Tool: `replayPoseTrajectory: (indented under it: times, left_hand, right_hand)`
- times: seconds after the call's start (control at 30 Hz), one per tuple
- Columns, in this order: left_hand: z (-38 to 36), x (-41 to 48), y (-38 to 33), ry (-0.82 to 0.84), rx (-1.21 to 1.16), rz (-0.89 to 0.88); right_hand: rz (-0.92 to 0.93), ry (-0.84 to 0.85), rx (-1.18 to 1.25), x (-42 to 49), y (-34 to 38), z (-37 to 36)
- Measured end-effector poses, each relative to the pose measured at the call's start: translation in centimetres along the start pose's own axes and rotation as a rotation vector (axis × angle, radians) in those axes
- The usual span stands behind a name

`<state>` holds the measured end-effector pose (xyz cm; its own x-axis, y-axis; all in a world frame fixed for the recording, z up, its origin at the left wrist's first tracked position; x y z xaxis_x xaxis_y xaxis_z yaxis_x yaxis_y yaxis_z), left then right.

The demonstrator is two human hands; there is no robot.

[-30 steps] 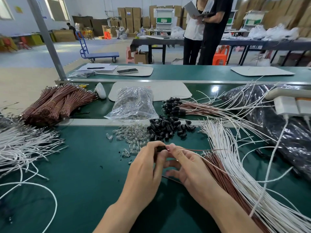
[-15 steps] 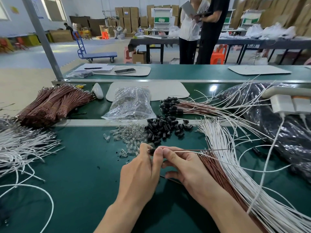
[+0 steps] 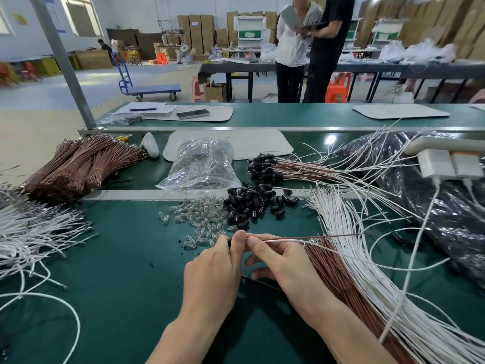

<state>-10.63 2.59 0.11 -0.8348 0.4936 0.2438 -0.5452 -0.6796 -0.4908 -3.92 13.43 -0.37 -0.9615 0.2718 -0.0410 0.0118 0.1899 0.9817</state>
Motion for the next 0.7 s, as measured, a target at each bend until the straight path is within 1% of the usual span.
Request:
replayPoseTrajectory:
  times: [0.1,0.2,0.27,0.37,0.43,0.5,0.57,0.63,0.7]
  left_hand:
    - [-0.5,0.1,0.3,0.055,-0.051,0.001]
    - [-0.4,0.1,0.4,0.076,-0.074,0.002]
    - [-0.2,0.1,0.5,0.068,-0.169,0.001]
    - [0.7,0.0,0.6,-0.007,-0.422,-0.013]
    - [1.8,0.1,1.0,-0.103,-0.569,-0.004]
    - [3.4,0.4,2.4,-0.205,-0.747,0.063]
    - [4.8,0.6,4.2,-0.284,-0.918,0.135]
    - [5.7,0.7,5.4,-0.301,-0.996,0.166]
    - [6.4,1.2,5.5,-0.278,-1.031,0.162]
  right_hand:
    - [-0.011,0.005,0.004,0.2,-0.2,0.1]
    - [-0.006,0.008,-0.017,0.4,-0.3,0.2]
    - [0.012,0.029,-0.021,0.4,-0.2,0.0]
    - [0.054,0.044,-0.027,0.4,0.1,-0.2]
    - [0.081,-0.019,0.035,0.5,0.5,0.5]
    - [0.110,-0.109,0.116,0.4,1.4,1.8]
    - [0.150,-0.163,0.158,0.3,2.8,3.0]
    - [0.181,-0.162,0.145,0.4,4.4,3.3]
    - [0.212,-0.132,0.124,0.8,6.4,3.2]
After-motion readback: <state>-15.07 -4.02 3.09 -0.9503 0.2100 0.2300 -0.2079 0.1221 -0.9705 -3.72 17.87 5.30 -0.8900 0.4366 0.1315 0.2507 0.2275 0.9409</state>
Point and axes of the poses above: each hand's wrist, its own x-axis towards the middle knuckle, its own z-axis out of the back of the hand, y = z × x, the point moved 9 cm from there along x, towards the middle knuckle, and after that the axes turned 4 degrees about y, right-handed, at the moved point
